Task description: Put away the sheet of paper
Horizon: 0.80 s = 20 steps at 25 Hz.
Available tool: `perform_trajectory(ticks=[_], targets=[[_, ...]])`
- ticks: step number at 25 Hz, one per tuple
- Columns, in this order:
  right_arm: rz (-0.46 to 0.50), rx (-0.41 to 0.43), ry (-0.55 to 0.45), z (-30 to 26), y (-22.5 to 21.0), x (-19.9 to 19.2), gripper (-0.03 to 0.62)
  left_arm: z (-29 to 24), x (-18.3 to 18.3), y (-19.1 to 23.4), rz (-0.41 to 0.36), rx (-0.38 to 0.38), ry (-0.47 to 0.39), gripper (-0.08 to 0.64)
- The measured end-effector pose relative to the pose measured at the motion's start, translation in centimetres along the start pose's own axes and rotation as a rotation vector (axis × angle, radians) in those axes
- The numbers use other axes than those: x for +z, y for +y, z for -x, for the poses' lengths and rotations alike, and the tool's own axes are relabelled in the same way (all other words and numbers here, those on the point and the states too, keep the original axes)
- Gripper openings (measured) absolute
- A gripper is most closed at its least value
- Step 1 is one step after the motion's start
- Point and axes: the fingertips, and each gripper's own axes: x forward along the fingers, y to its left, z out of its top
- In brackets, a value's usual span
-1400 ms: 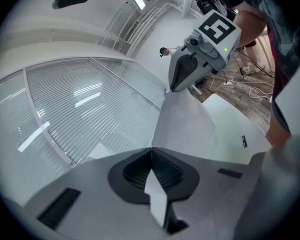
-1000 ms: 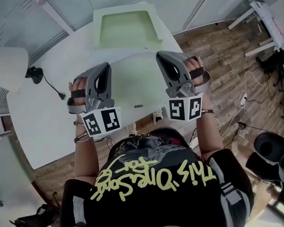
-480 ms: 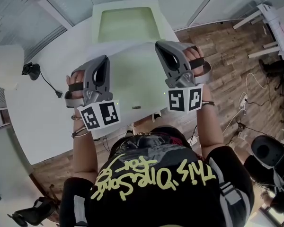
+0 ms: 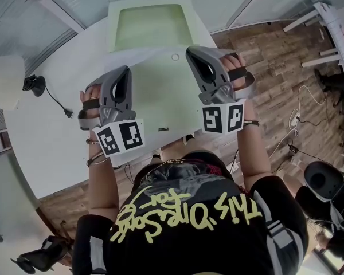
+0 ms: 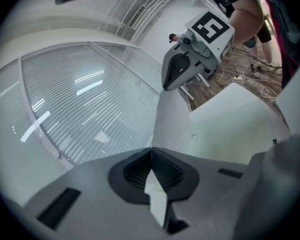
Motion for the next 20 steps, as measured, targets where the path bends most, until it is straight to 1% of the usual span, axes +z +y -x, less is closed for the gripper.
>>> perform_trajectory(ticks=[8, 15, 20], targets=[[-0.050, 0.080, 0.019, 1.6, 4.0, -0.7, 0.008, 0.8, -1.3, -2.9, 0.037, -0.058, 0.032, 0.006], [-0.062, 0.131, 0.020, 3.0, 6.3, -0.6, 0.008, 1.8, -2.3, -5.3, 0.057, -0.110, 0.051, 0.006], [-0.060, 0.214, 0.037, 3.9, 8.8, -0.8, 0.008, 2.5, -3.0, -6.7, 0.067, -0.137, 0.066, 0.006]])
